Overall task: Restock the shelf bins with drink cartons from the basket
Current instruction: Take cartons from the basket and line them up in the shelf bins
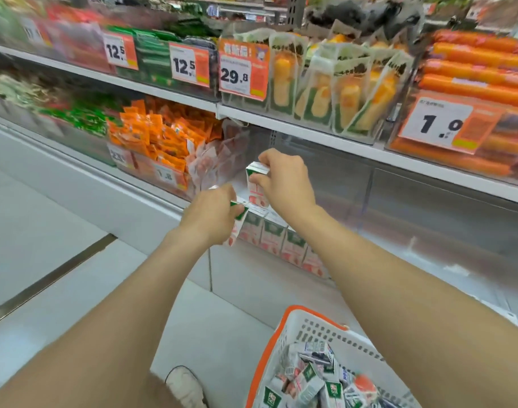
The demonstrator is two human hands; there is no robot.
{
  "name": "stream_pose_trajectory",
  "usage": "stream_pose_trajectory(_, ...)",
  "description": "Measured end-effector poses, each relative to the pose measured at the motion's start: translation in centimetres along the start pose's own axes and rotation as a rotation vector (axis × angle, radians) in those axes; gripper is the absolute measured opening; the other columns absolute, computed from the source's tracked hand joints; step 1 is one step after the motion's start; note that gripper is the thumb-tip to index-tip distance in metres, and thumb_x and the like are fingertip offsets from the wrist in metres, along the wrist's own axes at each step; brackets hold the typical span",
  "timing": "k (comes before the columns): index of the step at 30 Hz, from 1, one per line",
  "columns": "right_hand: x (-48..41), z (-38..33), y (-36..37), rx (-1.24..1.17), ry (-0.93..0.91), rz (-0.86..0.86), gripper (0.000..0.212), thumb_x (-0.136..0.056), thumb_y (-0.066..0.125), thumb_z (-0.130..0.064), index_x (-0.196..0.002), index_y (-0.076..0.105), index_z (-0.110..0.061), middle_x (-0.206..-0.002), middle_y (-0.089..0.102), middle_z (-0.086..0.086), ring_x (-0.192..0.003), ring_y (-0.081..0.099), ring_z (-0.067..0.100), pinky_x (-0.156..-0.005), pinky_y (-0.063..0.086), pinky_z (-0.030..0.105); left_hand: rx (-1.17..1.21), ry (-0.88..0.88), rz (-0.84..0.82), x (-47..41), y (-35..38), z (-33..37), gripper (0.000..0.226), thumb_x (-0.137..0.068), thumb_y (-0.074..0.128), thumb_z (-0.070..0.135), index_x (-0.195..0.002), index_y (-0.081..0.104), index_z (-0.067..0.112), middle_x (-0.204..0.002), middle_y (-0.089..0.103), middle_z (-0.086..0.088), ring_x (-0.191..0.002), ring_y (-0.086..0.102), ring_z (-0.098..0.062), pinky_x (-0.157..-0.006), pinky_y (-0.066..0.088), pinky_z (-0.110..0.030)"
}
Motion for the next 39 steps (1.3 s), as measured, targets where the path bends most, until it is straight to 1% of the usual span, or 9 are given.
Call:
stream_pose_trajectory(6, -4.7, -0.4, 6.1, 0.004, 0.099, -0.092, 0.02, -0.091, 0.073, -0.019, -0.101, 0.066, -0.002, -0.098, 0.066, 0.013, -0.096, 0.058, 0.039, -0.074, 0.054, 0.045, 0.203, -0.047, -0.103, -1.1, -0.1, -1.6, 0.021, -0.103, 0.063, 0.036, -0.118, 0.065, 0.021, -0.08, 0.053, 0.005, -0.07, 0.053, -0.012, -0.056, 0.039, -0.032)
stream_pose_trajectory(10, -6.2, -0.2, 8.1, -0.008, 0.103, -0.125, 0.049, -0.087, 0.07, -0.012, -0.062, 0.028, -0.017, -0.067, 0.026, 0.001, -0.068, 0.033, 0.028, -0.049, 0.018, 0.034, 0.295, -0.074, -0.181, -1.2, 0.5, -2.4, 0.025, -0.102, 0.067, 0.034, -0.122, 0.064, 0.02, -0.08, 0.057, 0.0, -0.069, 0.058, -0.02, -0.055, 0.04, -0.03)
stream_pose_trajectory(13, -5.4, 0.1, 10.5, -0.138, 0.138, -0.267, 0.04, -0.081, 0.068, -0.011, -0.057, 0.036, -0.013, -0.058, 0.032, 0.004, -0.06, 0.029, 0.027, -0.054, 0.027, 0.036, 0.328, -0.092, -0.198, -1.1, 0.6, -2.4, 0.023, -0.101, 0.068, 0.034, -0.121, 0.063, 0.021, -0.082, 0.062, -0.003, -0.068, 0.059, -0.02, -0.052, 0.039, -0.028)
stream_pose_trajectory(16, -4.0, 0.7, 12.4, -0.172, 0.17, -0.413, 0.021, -0.087, 0.062, -0.015, -0.081, 0.07, 0.004, -0.08, 0.071, 0.022, -0.066, 0.056, 0.034, -0.07, 0.055, 0.052, 0.354, -0.112, -0.206, -0.8, 0.6, -2.4, 0.018, -0.102, 0.067, 0.031, -0.116, 0.064, 0.02, -0.091, 0.068, -0.007, -0.073, 0.065, -0.02, -0.052, 0.04, -0.027)
stream_pose_trajectory(22, -3.1, 1.4, 8.0, -0.471, 0.167, -0.42, 0.024, -0.097, 0.061, -0.024, -0.107, 0.08, -0.013, -0.1, 0.079, -0.002, -0.097, 0.072, 0.016, -0.091, 0.057, 0.036, 0.513, -0.198, -0.138, -0.6, -0.2, -2.3, 0.013, -0.103, 0.066, 0.028, -0.105, 0.062, 0.015, -0.096, 0.074, -0.01, -0.085, 0.072, -0.026, -0.071, 0.057, -0.039)
stream_pose_trajectory(27, 0.7, -0.2, 5.6, -0.683, 0.091, -0.66, 0.029, -0.093, 0.078, -0.019, -0.121, 0.074, -0.011, -0.102, 0.079, 0.012, -0.1, 0.076, 0.03, -0.09, 0.063, 0.042, 0.678, -0.208, -0.04, -0.9, -1.4, -2.1, 0.009, -0.104, 0.064, 0.023, -0.103, 0.069, 0.015, -0.097, 0.077, -0.011, -0.089, 0.074, -0.028, -0.089, 0.061, -0.053)
stream_pose_trajectory(30, 0.2, 0.3, 3.9, -0.684, 0.077, -0.514, 0.032, -0.089, 0.083, -0.014, -0.119, 0.074, -0.01, -0.104, 0.078, 0.011, -0.098, 0.077, 0.025, -0.085, 0.064, 0.039, 0.74, -0.206, 0.031, -1.0, -2.3, -2.0, 0.014, -0.108, 0.054, 0.02, -0.105, 0.065, 0.011, -0.104, 0.074, -0.007, -0.098, 0.074, -0.027, -0.092, 0.061, -0.055)
stream_pose_trajectory(35, -1.1, 6.0, 1.0, -0.615, 0.325, -0.001, 0.027, -0.08, 0.086, -0.02, -0.102, 0.071, -0.022, -0.095, 0.076, -0.004, -0.088, 0.073, 0.013, -0.08, 0.062, 0.037, 0.103, -0.083, 0.007, -0.6, -1.7, -1.6, 0.031, -0.106, 0.053, 0.017, -0.135, 0.057, 0.008, -0.138, 0.055, -0.015, -0.126, 0.056, -0.037, -0.105, 0.049, -0.05)
stream_pose_trajectory(39, -0.6, 5.9, 3.4, -0.286, 0.304, -0.111, 0.022, -0.078, 0.087, -0.023, -0.085, 0.066, -0.023, -0.084, 0.072, -0.005, -0.084, 0.069, 0.013, -0.079, 0.059, 0.037, -0.195, -0.06, -0.235, 0.8, 2.3, -1.2, 0.046, -0.1, 0.059, 0.023, -0.141, 0.041, 0.013, -0.143, 0.036, -0.015, -0.135, 0.041, -0.041, -0.108, 0.039, -0.057)
Point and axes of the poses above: each hand's wrist, its own x-axis away from the middle knuckle, its own y-axis out of the palm, z = x × y, the point moved 10 cm from there along -x, towards the middle knuckle
